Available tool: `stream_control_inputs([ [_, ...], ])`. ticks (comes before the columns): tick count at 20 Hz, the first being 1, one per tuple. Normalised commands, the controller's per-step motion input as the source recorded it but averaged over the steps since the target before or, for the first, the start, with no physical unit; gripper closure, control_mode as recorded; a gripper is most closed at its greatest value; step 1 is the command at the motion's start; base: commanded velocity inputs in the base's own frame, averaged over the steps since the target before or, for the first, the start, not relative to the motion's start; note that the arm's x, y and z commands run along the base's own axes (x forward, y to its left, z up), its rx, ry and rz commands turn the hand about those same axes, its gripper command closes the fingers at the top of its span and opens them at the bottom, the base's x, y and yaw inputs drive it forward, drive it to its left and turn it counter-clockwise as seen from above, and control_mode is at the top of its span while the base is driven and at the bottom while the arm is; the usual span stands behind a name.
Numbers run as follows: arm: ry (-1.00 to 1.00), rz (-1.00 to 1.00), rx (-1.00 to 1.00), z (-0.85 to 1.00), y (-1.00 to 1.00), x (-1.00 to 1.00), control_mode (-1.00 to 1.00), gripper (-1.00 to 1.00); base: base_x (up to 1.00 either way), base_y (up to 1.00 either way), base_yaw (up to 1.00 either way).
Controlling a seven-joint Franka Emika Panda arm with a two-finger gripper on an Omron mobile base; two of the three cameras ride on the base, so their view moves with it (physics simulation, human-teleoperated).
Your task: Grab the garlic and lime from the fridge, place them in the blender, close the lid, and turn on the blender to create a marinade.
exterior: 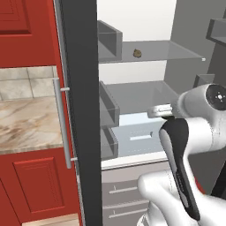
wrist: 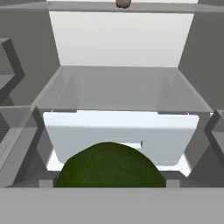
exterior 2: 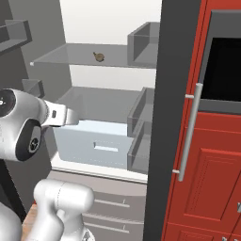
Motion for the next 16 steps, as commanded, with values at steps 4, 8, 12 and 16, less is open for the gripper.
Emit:
stream_control_inputs([
  [4, 0.0, 0.0, 0.0, 0.0, 0.0, -0.01, -1.0, 1.0, 0.0, 0.0, 0.0],
  [8, 0.0, 0.0, 0.0, 0.0, 0.0, -0.22, -1.0, 1.0, 0.0, 0.0, 0.0],
  [12, 0.0, 0.0, 0.0, 0.0, 0.0, -0.1, -1.0, 1.0, 0.0, 0.0, 0.0],
  [16, 0.0, 0.0, 0.0, -0.03, 0.0, -0.15, 1.0, 1.0, -0.71, 0.0, -0.02],
])
